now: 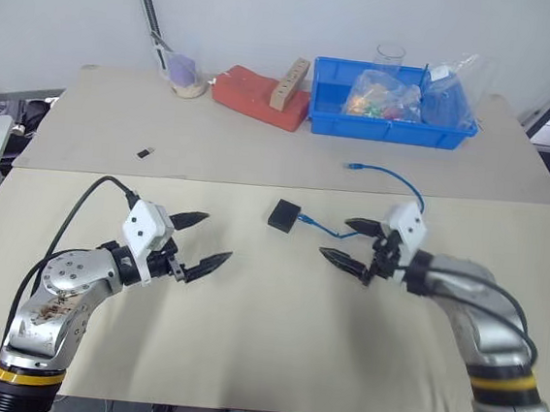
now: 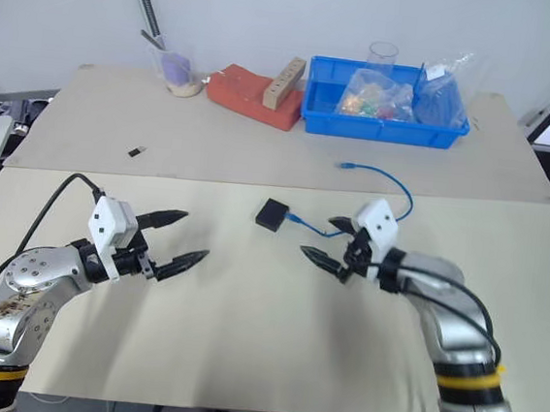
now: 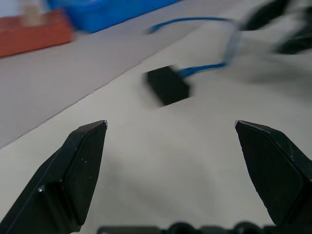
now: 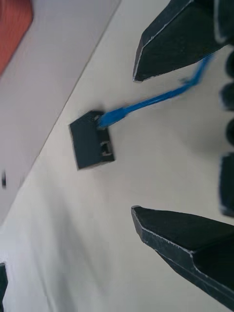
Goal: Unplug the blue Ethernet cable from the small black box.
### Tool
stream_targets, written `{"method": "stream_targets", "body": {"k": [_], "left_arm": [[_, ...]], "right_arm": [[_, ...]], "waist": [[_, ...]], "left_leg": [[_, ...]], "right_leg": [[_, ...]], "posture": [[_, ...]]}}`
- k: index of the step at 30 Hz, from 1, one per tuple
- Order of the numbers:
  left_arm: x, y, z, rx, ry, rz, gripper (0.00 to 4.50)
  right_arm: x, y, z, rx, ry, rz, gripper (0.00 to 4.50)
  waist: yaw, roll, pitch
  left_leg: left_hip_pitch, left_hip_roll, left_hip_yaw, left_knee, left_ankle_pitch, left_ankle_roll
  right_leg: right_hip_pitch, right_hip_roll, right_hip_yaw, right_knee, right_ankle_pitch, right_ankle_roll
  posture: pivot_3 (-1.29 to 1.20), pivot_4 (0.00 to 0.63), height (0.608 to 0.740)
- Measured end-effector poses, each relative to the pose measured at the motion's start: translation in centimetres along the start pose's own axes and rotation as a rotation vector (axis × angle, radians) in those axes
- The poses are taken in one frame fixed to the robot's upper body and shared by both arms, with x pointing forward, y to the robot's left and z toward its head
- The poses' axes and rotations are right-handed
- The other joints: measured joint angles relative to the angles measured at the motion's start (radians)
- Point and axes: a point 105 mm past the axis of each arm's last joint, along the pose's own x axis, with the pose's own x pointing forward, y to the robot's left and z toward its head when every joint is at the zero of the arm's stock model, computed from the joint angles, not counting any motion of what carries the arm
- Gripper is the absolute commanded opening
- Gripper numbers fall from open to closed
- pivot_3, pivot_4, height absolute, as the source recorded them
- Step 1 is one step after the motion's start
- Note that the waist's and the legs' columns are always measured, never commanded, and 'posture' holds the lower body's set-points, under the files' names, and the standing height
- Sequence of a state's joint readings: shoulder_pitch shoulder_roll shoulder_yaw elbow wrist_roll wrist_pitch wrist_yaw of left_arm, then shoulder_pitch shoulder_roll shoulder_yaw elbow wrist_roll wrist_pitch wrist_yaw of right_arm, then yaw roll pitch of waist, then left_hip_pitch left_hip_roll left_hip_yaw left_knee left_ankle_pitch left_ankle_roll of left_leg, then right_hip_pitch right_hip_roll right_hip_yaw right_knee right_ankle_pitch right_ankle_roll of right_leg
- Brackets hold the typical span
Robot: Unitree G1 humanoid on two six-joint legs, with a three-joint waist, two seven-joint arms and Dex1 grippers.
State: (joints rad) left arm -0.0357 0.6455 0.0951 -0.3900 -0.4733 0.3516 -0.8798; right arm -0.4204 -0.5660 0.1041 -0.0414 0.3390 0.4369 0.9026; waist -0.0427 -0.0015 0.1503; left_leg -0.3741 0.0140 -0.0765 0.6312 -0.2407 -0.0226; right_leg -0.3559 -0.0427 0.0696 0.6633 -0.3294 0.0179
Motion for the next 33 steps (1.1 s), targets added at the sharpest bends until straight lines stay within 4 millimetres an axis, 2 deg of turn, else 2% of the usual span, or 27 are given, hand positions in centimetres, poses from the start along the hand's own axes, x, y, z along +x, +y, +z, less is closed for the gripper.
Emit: {"method": "stream_targets", "body": {"k": [6, 12, 21, 27, 33], "left_arm": [[0.2, -0.6, 1.2, 0.029, -0.026, -0.055, 4.47], [-0.5, -0.7, 1.0, 0.015, -0.007, -0.038, 4.47], [-1.0, -0.7, 1.1, 0.024, -0.003, -0.005, 4.47], [-1.1, -0.5, 1.2, 0.027, -0.004, 0.002, 4.50], [-1.1, -0.6, 1.3, 0.028, -0.004, -0.001, 4.50]], "right_arm": [[3.9, -1.1, -0.3, -0.016, 0.046, 0.081, 4.50], [6.7, -1.9, -2.0, -0.026, 0.116, 0.122, 4.50], [7.6, -3.1, -2.3, -0.055, 0.138, 0.128, 4.50], [7.4, -3.8, -2.4, -0.029, 0.133, 0.114, 2.66], [7.3, -4.0, -2.5, -0.045, 0.138, 0.120, 0.57]], "waist": [[-0.002, 0.000, 0.000], [-0.002, 0.000, 0.000], [-0.003, 0.000, 0.000], [-0.002, 0.000, 0.000], [-0.004, 0.000, 0.000]], "left_leg": [[0.000, 0.000, 0.000, 0.000, 0.000, 0.000], [0.000, 0.000, 0.000, 0.000, 0.000, 0.000], [0.001, 0.001, 0.000, 0.000, 0.000, 0.000], [0.001, 0.000, 0.000, 0.000, 0.000, 0.000], [0.001, 0.001, 0.000, -0.001, 0.000, 0.000]], "right_leg": [[0.000, 0.000, 0.000, 0.000, 0.000, 0.000], [-0.001, 0.000, 0.000, 0.000, 0.000, 0.000], [-0.001, 0.000, 0.000, 0.001, 0.000, 0.000], [-0.001, 0.000, 0.000, 0.001, 0.000, 0.000], [-0.001, 0.000, 0.000, 0.001, 0.000, 0.000]], "posture": [[0.00, 0.150, 0.740], [0.00, 0.150, 0.740], [0.00, 0.150, 0.740], [0.00, 0.150, 0.740], [0.00, 0.150, 0.740]]}}
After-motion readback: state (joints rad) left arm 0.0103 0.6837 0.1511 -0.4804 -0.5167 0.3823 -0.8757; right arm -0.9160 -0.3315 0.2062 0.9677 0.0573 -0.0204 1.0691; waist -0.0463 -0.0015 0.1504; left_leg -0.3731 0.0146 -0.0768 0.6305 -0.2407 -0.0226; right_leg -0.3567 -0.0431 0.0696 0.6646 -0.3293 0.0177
